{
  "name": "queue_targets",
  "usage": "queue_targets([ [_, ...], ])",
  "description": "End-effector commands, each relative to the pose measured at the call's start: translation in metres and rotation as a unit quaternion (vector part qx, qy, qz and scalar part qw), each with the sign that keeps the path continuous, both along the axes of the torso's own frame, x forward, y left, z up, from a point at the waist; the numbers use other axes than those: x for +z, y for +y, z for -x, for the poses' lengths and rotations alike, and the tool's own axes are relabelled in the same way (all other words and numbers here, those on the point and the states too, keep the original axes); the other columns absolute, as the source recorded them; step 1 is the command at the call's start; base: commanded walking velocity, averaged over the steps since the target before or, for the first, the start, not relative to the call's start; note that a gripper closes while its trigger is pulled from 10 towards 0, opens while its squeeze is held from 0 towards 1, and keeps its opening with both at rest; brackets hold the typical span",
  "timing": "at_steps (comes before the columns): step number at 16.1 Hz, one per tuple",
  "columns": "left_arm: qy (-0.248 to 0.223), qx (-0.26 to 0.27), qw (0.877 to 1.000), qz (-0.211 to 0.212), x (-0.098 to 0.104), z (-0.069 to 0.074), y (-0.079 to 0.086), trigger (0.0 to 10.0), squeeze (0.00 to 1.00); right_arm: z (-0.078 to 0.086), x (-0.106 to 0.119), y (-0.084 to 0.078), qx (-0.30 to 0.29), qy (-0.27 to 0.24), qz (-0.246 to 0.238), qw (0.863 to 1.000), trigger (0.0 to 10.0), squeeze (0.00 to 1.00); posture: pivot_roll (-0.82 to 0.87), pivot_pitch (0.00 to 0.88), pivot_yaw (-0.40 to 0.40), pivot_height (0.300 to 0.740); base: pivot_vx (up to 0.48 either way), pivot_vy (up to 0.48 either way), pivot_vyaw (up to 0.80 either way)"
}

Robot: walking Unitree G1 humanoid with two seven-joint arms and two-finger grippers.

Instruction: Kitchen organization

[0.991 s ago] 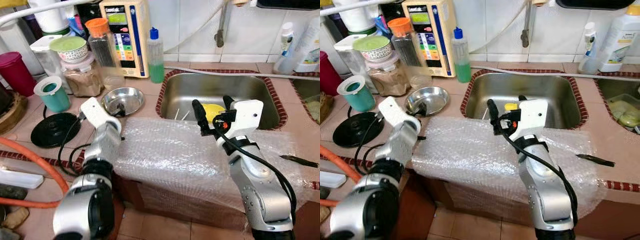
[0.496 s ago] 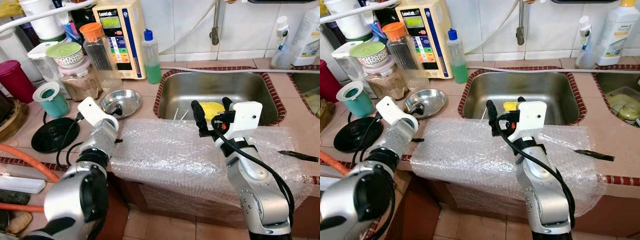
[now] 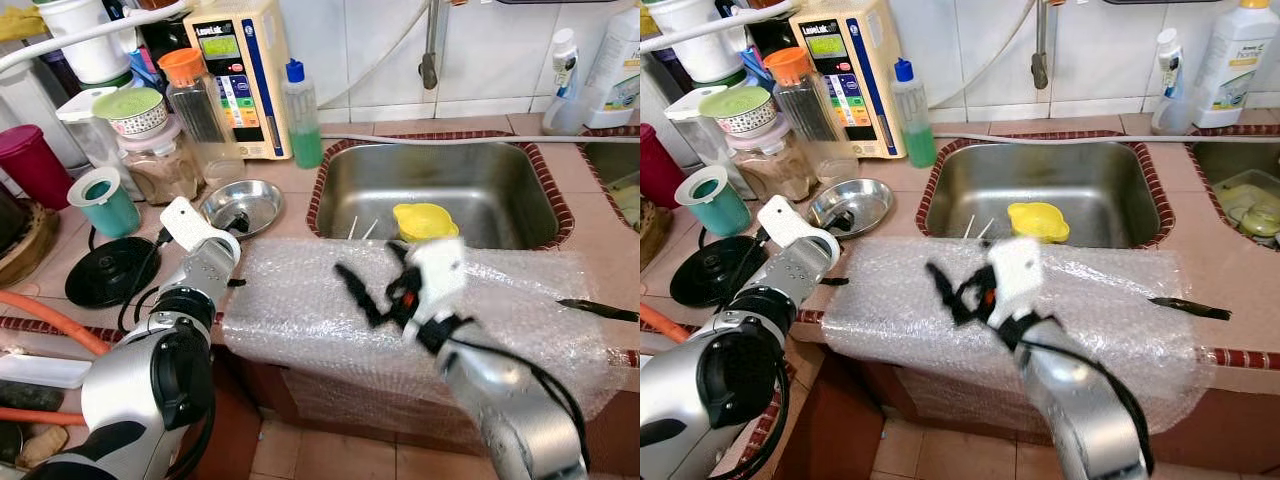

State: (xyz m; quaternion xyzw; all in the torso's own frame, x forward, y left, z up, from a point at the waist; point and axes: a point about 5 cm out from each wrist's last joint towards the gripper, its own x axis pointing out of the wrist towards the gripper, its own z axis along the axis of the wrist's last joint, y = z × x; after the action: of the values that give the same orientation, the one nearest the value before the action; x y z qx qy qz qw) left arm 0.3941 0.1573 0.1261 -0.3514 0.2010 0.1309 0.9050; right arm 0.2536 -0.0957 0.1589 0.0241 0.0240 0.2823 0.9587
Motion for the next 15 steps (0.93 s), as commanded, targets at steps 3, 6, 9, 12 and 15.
queue_targets([
  [3,0.013,0.003,1.0,-0.001,-0.002,0.001,0.005,0.0,0.0,0.004,0.007,0.005,0.018,-0.004,-0.001,1.0,10.0,0.0,-0.12,0.0,0.197,0.74,0.0,0.0,0.0],
  [6,0.017,0.006,1.0,-0.008,-0.004,0.003,0.013,0.0,0.0,0.004,0.007,0.007,0.03,-0.007,0.014,0.999,10.0,0.0,-0.12,0.0,0.193,0.74,0.0,0.0,0.0],
  [9,0.005,0.025,1.0,-0.007,-0.004,0.004,0.023,0.0,0.0,0.004,0.004,0.008,0.028,-0.004,0.01,1.0,10.0,0.0,-0.11,0.0,0.187,0.74,0.0,0.0,0.0],
  [12,0.017,0.014,1.0,-0.012,-0.008,0.005,0.022,0.0,0.0,0.001,0.008,0.01,0.036,-0.013,0.013,0.999,10.0,0.0,-0.11,0.0,0.19,0.74,0.0,0.0,0.0],
  [15,0.002,-0.001,1.0,-0.009,-0.001,0.001,0.016,0.0,0.0,0.002,0.008,0.011,0.032,-0.014,0.009,0.999,10.0,0.0,-0.11,0.0,0.198,0.74,0.0,0.0,0.0],
])
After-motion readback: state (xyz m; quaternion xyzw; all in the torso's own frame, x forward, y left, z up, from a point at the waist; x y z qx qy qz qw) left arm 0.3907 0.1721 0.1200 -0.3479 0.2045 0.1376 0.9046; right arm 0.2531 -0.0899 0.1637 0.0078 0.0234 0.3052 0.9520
